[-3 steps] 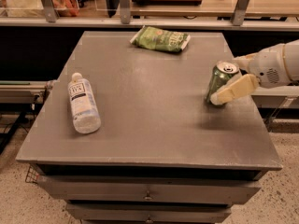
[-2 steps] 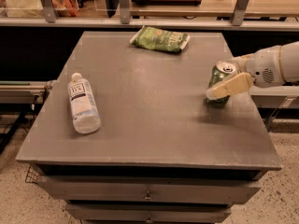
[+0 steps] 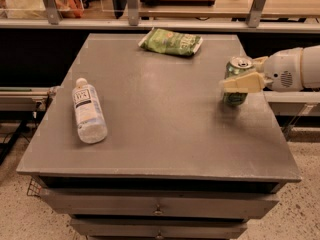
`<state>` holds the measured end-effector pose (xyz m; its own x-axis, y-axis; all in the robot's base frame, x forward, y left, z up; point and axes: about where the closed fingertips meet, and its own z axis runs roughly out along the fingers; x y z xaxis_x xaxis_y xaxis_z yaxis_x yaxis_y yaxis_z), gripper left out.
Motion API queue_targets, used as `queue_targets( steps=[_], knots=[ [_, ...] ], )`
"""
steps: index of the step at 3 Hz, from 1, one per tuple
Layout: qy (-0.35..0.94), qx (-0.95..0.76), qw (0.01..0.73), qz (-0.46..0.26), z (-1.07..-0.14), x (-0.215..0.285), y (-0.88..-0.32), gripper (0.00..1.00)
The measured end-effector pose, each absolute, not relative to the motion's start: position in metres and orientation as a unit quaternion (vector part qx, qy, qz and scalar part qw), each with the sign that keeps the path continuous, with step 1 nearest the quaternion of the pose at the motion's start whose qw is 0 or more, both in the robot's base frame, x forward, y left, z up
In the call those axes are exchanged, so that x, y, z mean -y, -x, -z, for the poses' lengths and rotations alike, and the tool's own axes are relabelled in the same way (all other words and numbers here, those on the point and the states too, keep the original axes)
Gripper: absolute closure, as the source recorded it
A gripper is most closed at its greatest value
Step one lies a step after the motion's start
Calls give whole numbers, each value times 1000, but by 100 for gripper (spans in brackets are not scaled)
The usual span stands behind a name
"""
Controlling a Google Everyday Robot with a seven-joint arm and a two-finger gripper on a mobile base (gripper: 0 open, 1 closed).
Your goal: Move green can near green jalapeno chip bag
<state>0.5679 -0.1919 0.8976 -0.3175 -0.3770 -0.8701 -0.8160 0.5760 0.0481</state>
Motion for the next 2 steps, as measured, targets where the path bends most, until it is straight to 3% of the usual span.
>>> queue_targets(
  steps=[1,2],
  knots=[
    [423,-743,474,-210,-957,180,-568,89],
    [422,-741,478,-211,-958,177,-571,100]
  ],
)
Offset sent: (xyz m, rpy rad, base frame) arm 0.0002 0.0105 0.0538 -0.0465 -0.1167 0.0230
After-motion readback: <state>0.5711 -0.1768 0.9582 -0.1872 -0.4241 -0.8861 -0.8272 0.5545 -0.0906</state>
